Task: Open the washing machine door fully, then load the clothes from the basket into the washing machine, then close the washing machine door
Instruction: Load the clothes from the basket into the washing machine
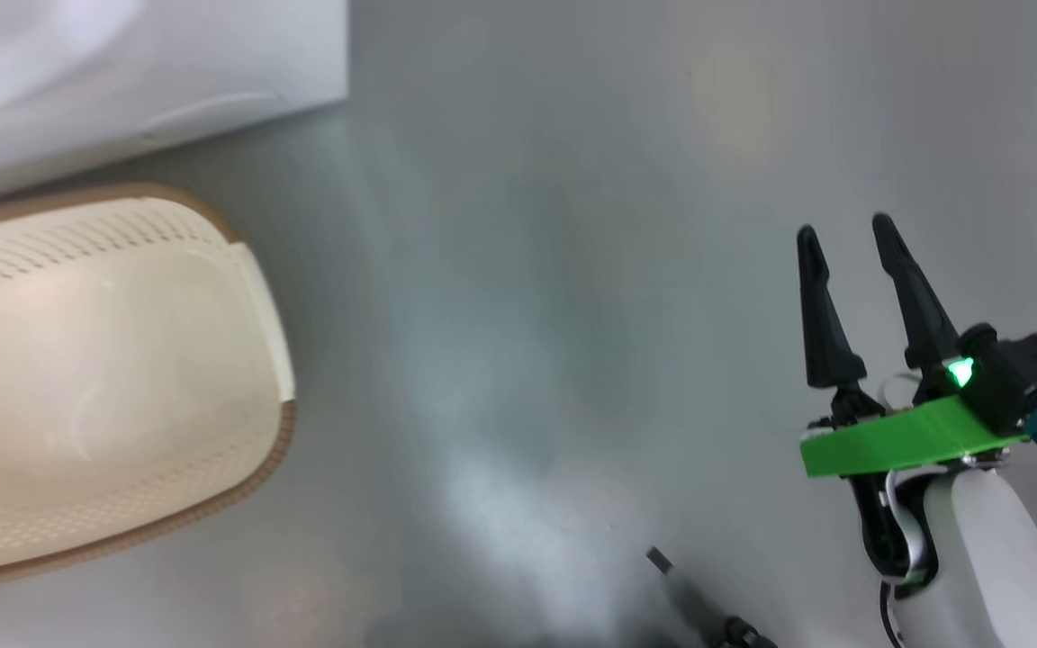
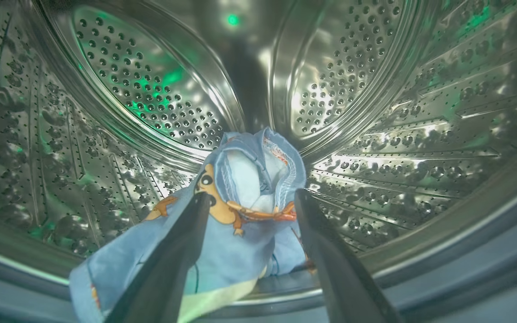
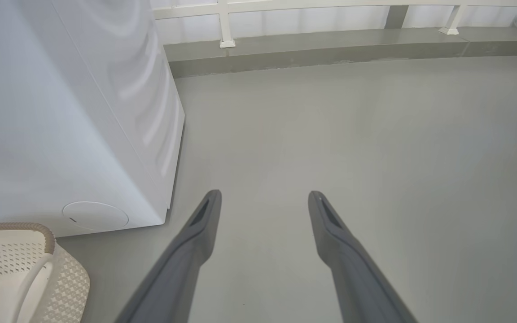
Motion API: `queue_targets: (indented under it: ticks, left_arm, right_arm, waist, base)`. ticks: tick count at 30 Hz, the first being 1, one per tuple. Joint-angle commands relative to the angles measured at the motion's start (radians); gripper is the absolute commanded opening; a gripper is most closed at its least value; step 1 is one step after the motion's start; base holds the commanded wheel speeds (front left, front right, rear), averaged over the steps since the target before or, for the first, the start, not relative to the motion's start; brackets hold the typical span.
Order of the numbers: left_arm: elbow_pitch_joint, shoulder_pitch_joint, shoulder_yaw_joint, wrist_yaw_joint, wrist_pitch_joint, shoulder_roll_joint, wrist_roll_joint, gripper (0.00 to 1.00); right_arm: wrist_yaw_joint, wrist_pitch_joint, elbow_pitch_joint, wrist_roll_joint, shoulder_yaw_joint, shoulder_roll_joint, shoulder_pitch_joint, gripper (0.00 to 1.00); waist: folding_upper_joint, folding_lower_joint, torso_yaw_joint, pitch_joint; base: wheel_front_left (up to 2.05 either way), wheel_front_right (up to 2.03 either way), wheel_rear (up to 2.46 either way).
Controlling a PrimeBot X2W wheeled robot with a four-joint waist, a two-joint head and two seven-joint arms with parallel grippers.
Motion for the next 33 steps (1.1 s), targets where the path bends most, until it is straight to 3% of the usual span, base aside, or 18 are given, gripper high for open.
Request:
queue_targets:
  ticks: [1, 13, 17, 24, 33]
  left_arm:
    - [-0.029, 0.045, 0.014, 0.000, -0.011, 0.040, -0.010, 1.00]
    - [-0.224, 0.486, 0.024, 0.019, -0.081, -0.099, -0.068, 1.00]
    - [-0.360, 0.677, 0.012, 0.060, -0.089, -0.136, -0.056, 1.00]
    - [-0.658, 1.052, 0.014, 0.171, -0.097, -0.223, -0.045, 1.00]
    - [-0.873, 1.324, -0.018, 0.237, -0.100, -0.308, -0.034, 1.00]
  right_arm:
    - [0.007, -0.012, -0.013, -0.010, 0.007, -0.009, 0.045, 1.00]
    - [0.007, 0.006, -0.004, -0.046, -0.058, -0.019, 0.145, 1.00]
    - [0.007, 0.030, -0.016, -0.058, -0.068, -0.031, 0.185, 1.00]
    - [0.007, 0.085, -0.046, -0.071, -0.080, -0.064, 0.269, 1.00]
    - [0.007, 0.153, -0.114, -0.083, -0.077, -0.083, 0.345, 1.00]
  waist:
    - [-0.0001, 0.0000, 0.057, -0.072]
    - [-0.0001, 0.0000, 0.131, -0.268]
    - [-0.0001, 0.0000, 0.141, -0.338]
    - [-0.0001, 0.0000, 0.161, -0.481]
    - [-0.0001, 0.0000, 0.193, -0.601]
  base:
    - [0.00, 0.00, 0.00]
    - [0.00, 0.00, 0.00]
    - [0.00, 0.00, 0.00]
    - [0.00, 0.00, 0.00]
    - [0.00, 0.00, 0.00]
